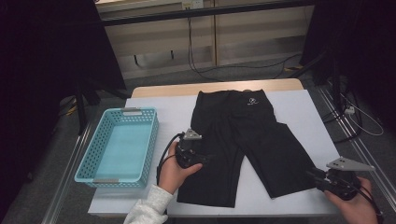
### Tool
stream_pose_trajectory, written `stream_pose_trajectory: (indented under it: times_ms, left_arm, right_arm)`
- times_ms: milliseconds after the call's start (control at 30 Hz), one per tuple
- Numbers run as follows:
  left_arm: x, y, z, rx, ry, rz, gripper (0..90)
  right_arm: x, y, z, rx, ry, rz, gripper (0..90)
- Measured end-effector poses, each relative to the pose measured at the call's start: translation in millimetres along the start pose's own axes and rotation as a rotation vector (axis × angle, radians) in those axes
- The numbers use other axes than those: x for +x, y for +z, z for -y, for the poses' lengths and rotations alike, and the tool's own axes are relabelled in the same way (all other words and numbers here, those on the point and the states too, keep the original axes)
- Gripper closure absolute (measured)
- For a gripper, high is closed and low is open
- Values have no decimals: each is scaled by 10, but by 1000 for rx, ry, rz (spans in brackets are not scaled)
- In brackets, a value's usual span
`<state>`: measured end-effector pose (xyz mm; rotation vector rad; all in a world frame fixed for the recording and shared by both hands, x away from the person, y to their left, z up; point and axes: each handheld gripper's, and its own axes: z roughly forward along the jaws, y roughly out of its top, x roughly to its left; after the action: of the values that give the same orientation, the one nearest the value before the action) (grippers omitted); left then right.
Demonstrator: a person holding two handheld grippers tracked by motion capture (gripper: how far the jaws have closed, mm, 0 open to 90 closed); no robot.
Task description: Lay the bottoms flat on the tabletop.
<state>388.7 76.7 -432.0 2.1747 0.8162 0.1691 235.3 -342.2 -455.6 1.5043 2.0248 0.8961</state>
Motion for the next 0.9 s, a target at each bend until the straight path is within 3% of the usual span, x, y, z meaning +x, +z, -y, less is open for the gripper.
stream_pose_trajectory:
  times_ms: [67,133,267,400,600,767,900]
  left_arm:
    - [3,-3,0,1,1,-5,243]
    - [5,-5,0,-1,1,-2,243]
    - [9,-2,2,0,-5,1,243]
    - [13,-12,6,1,1,-2,243]
    - [24,-5,26,7,-7,-1,243]
    - [23,-4,30,5,-7,-1,243]
    - [29,-4,36,8,-10,-3,243]
  right_arm:
    - [13,64,15,19,-20,16,643]
    - [35,64,-16,17,-18,4,609]
    - [133,108,-88,-13,-50,-17,549]
    - [255,189,-157,-17,-55,-70,547]
    - [582,303,-275,-28,-119,-157,548]
    - [808,410,-353,-38,-127,-226,556]
    - [941,490,-370,-9,-151,-264,564]
